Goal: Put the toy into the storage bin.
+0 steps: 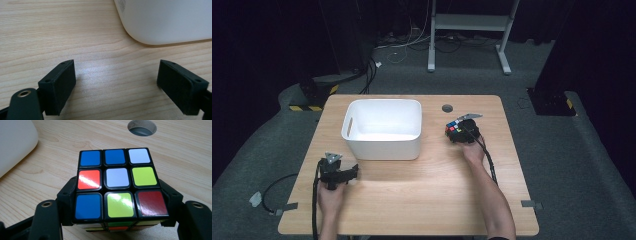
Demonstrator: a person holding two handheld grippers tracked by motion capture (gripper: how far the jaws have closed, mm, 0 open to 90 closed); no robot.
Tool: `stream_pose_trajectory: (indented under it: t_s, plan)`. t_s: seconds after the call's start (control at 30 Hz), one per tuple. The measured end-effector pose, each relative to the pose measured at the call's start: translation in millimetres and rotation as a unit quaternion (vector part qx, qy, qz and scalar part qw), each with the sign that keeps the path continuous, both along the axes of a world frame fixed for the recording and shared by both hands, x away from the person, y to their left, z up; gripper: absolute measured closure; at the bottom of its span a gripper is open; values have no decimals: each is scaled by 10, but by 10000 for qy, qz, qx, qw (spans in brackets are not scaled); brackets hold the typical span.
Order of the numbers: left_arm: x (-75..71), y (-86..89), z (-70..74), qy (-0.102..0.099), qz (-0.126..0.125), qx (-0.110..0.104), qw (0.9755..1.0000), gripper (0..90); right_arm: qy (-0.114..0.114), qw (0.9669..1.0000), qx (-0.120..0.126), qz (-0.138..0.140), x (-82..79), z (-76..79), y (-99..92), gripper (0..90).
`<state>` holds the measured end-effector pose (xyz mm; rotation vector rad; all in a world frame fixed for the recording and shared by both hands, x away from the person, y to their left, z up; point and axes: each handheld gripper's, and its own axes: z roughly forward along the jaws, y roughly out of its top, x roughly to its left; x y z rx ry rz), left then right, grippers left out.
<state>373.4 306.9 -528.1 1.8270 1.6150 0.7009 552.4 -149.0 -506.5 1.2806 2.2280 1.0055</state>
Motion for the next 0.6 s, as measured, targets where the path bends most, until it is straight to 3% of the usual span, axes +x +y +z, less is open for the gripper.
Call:
stream_pose_trajectory:
  t_s: [0.6]
  plan:
    - [0,1,0,2,-3,3,10000,155,-26,9999,119,28,-49,104,-62,335]
